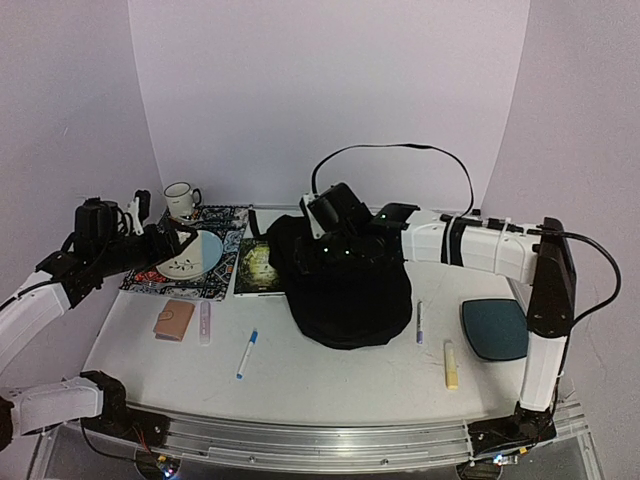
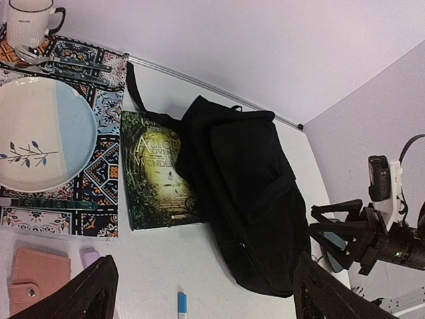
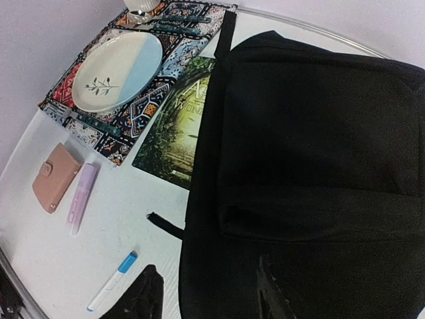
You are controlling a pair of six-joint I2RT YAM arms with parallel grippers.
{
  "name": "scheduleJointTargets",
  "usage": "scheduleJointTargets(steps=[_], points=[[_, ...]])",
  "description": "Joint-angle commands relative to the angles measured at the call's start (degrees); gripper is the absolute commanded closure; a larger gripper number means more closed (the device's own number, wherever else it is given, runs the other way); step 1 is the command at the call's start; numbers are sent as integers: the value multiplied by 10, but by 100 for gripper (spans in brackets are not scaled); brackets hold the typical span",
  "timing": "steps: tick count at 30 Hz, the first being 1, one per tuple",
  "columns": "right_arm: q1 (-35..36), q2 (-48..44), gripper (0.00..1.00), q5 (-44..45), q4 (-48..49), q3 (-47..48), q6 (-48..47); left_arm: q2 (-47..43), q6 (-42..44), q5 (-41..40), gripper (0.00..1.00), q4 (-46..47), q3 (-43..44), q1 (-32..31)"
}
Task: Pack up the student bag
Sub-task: Move the student bag to the book, then grab the student bag from the book.
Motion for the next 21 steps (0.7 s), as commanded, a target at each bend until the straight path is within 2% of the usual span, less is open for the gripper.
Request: scheduleJointTargets(steps=[1, 4, 11, 15, 21], points=[[-42, -64, 45, -11, 9, -62, -27, 33, -33, -28, 8, 31, 7, -57], [-91, -105, 41, -23, 22, -127, -32, 66, -42, -48, 8, 46, 12, -91], [-220, -155, 33, -80, 90, -240, -37, 141, -54, -50, 9, 96, 26, -121], [-280, -130, 27, -125, 126, -259, -37, 197, -54, -64, 9, 114, 47, -148], [-315, -43, 20, -165, 146, -218, -44, 282, -54, -82, 10, 132, 83, -182]])
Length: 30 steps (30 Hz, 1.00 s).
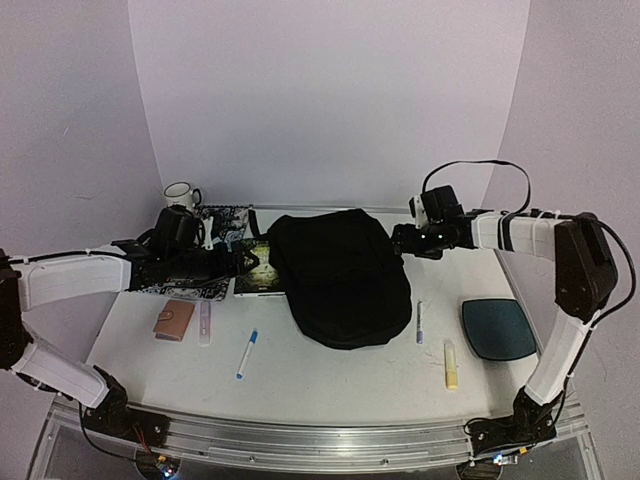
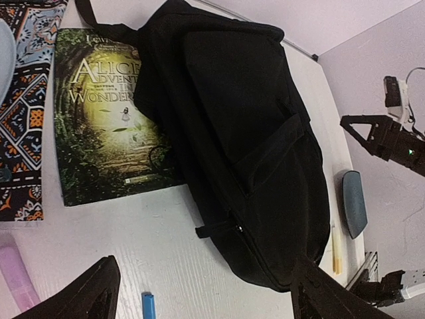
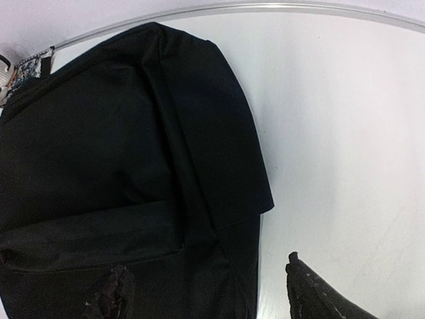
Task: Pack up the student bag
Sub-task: Grab the student bag from the book.
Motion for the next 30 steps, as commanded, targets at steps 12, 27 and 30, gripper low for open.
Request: scheduleJointTargets(steps=[12, 27, 30], points=[[-32, 198, 18, -100, 36, 99, -13, 183, 15, -28, 14, 49, 119, -40], [-26, 42, 100, -212, 113, -23, -24, 172, 67, -57, 17, -22, 201, -43], [-14, -2, 100, -213, 136, -56, -25, 171, 66, -45, 17, -28, 221, -43]])
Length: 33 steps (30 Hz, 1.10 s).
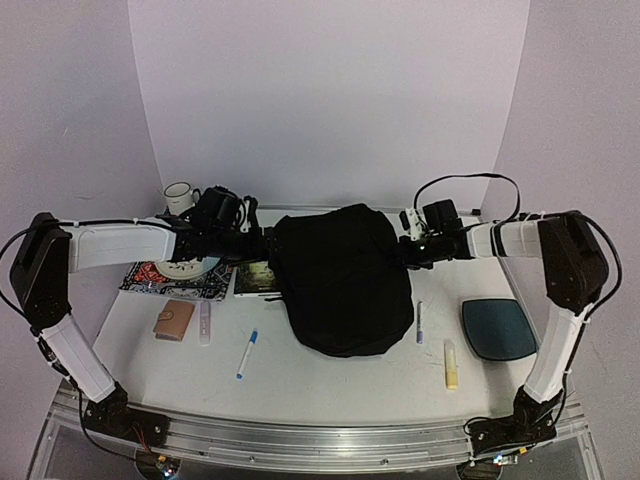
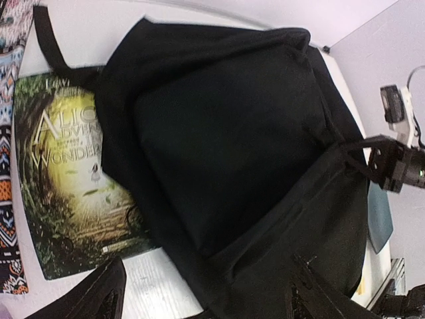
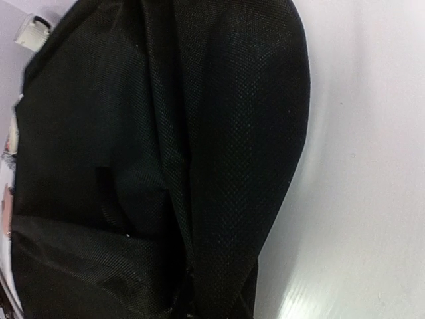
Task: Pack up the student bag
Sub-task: Grab the student bag from the book.
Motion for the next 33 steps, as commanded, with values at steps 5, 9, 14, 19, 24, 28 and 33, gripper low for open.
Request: scheduleJointTargets(steps=[5, 9, 14, 19, 24, 28, 33], points=[[39, -144, 100, -19, 73, -71, -6, -9, 3, 36, 20, -19, 79, -7], [57, -193, 100, 17, 93, -102, -1, 13, -15, 51, 24, -19, 108, -18], [81, -232, 100, 54, 109, -127, 4, 57, -44, 74, 31, -13, 154, -52], [101, -246, 100, 74, 112, -137, 9, 104, -87, 94, 40, 27, 184, -76], [116, -252, 100, 90, 112, -142, 10, 142, -150, 124, 53, 78, 187, -83], [122, -252, 100, 96, 112, -145, 10, 163, -175, 137, 56, 115, 193, -88], [128, -253, 100, 97, 114, -145, 8, 186, -196, 148, 58, 141, 203, -89]])
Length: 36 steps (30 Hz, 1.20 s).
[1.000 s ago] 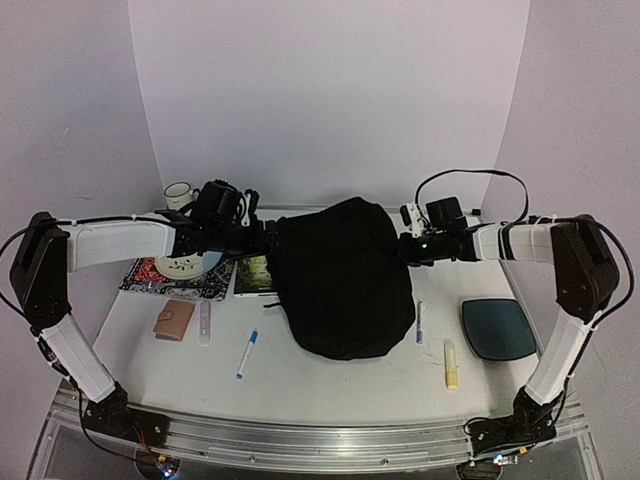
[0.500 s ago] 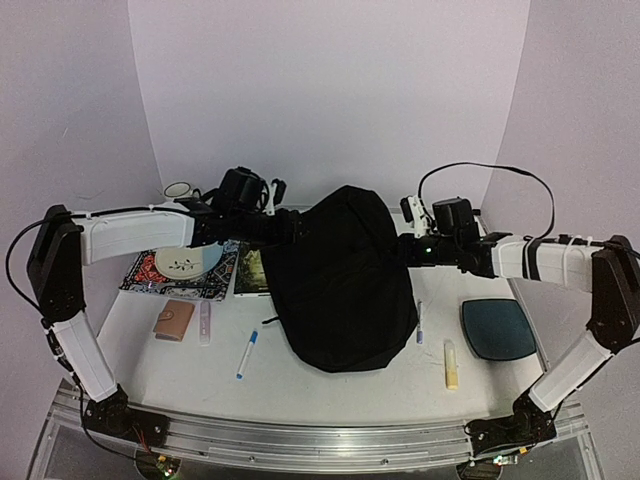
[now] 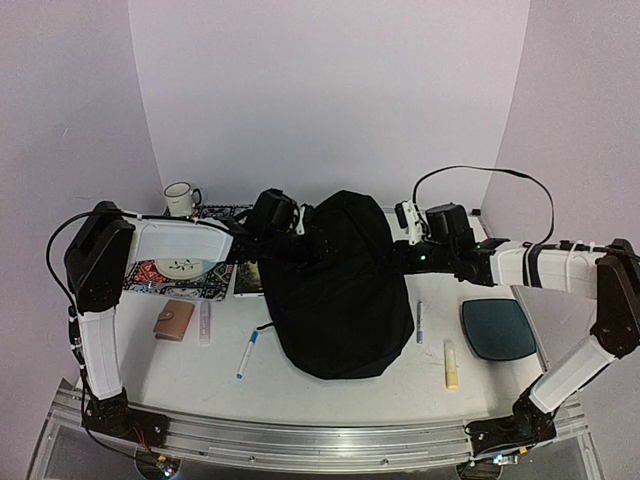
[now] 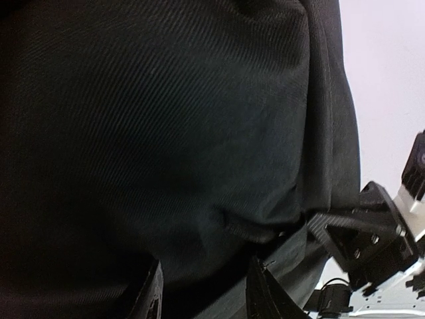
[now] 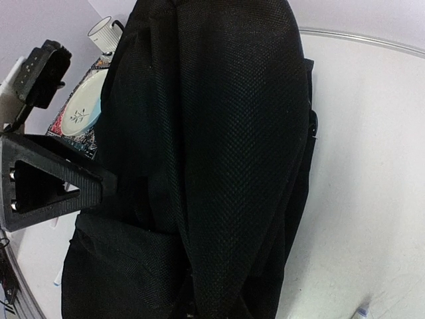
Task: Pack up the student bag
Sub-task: Grab the student bag from the book, then pick up the lower front pocket of the student bag.
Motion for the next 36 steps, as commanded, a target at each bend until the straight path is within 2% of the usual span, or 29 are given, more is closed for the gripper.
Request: scheduleJointTargets(steps=[1, 16, 21, 24, 26, 27, 36], points=[[8, -31, 100, 5, 52, 1, -1, 17, -35, 25, 58, 64, 41, -3], [20, -26, 100, 0, 51, 6, -4, 80, -70, 53, 61, 88, 82, -18], [26, -22, 100, 0, 52, 10, -7, 87, -74, 51, 74, 91, 91, -21], [27, -23, 100, 3, 52, 9, -7, 83, -73, 44, 85, 93, 87, -21], [26, -25, 100, 9, 51, 8, -9, 78, -69, 38, 98, 94, 83, -21], [27, -26, 100, 13, 50, 8, -10, 75, -67, 34, 100, 94, 79, -21], [26, -36, 100, 65, 33, -2, -17, 17, -27, -21, 100, 94, 15, -15]])
